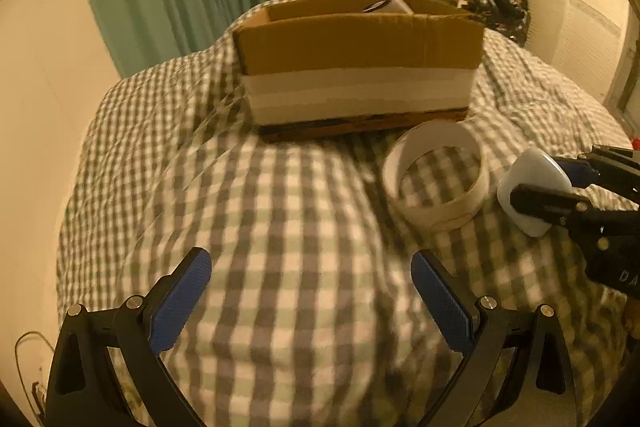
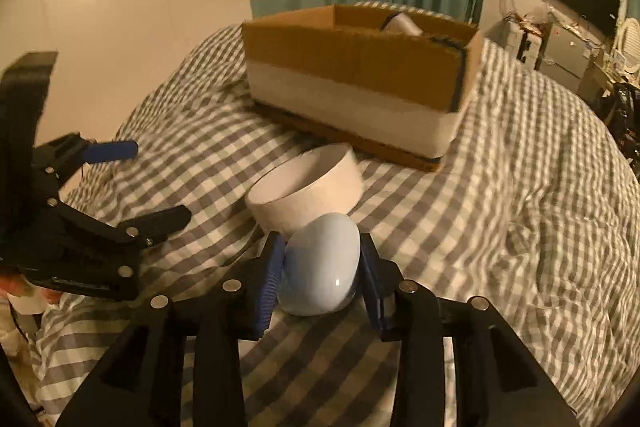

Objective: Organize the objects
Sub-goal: 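Grasp the light blue mouse with the right gripper while the left gripper grasps the white tape roll, then carry the mouse and tape roll into the cardboard box while opening both grippers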

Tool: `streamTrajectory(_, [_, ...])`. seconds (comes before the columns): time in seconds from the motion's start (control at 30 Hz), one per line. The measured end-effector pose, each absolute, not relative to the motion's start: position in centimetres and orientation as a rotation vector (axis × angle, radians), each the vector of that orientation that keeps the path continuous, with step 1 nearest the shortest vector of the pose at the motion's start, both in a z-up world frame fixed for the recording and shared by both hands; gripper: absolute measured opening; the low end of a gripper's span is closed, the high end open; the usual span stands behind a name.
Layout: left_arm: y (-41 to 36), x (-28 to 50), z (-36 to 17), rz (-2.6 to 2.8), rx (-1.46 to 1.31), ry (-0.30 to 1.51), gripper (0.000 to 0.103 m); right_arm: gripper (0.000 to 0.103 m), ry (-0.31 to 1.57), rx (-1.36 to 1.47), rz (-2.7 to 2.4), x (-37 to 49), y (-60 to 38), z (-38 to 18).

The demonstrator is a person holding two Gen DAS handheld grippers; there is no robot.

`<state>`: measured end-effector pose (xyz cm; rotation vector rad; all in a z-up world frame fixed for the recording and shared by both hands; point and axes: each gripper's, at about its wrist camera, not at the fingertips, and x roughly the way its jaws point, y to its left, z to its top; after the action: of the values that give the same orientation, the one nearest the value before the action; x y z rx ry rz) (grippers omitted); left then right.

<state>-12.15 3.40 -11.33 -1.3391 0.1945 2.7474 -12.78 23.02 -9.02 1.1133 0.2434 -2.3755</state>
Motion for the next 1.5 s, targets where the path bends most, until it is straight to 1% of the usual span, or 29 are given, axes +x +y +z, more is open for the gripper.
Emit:
streamTrajectory(0.1, [4.8,-13.0,-10.9,2.709,-1.312,0.185,0.103,0.033,0.210,1.089,-2.420,-12.9,24.5,-8.0])
streamTrajectory(0.23, [6.9,-14.4,-10.6,2.629,-1.288,0.120,0.103,0.025,0.203,1.077,-2.485,-13.5,26.4,-7.1])
streamTrajectory(0.37, [8.5,-16.5,-11.4,2.577,-1.324,0.097,0.103,0.025,0.200,1.083,-2.505,-14.3,27.5,-6.9])
streamTrajectory(0.53, [9.3,-19.2,-13.1,2.501,-1.407,0.004,0.103,0.025,0.198,1.084,-2.496,-15.0,28.0,-7.1])
streamTrajectory(0.7, [9.1,-20.9,-14.2,2.471,-1.424,-0.087,0.103,0.025,0.184,1.096,-2.480,-15.9,28.4,-7.5])
streamTrajectory(0.77, [9.0,-21.1,-14.4,2.460,-1.424,-0.099,0.099,0.025,0.180,1.102,-2.474,-16.3,28.6,-7.7])
streamTrajectory(0.8, [9.1,-21.0,-14.4,2.450,-1.416,-0.097,0.096,0.025,0.179,1.104,-2.471,-16.3,28.6,-7.8])
streamTrajectory(0.83, [9.3,-20.8,-14.3,2.440,-1.406,-0.094,0.088,0.025,0.180,1.106,-2.468,-16.4,28.5,-7.8])
streamTrajectory(0.87, [9.4,-20.7,-14.1,2.430,-1.396,-0.088,0.085,0.025,0.182,1.107,-2.467,-16.4,28.5,-7.8])
streamTrajectory(1.0, [9.8,-19.9,-13.3,2.483,-1.359,0.020,0.085,0.024,0.206,1.103,-2.475,-16.2,28.0,-7.7])
streamTrajectory(1.13, [9.8,-18.8,-12.1,2.532,-1.333,0.085,0.085,0.024,0.227,1.086,-2.484,-15.5,27.5,-6.9])
streamTrajectory(1.5, [8.3,-14.5,-7.3,2.680,-1.183,0.178,0.085,0.024,0.314,0.979,-2.527,-12.1,25.6,-3.0])
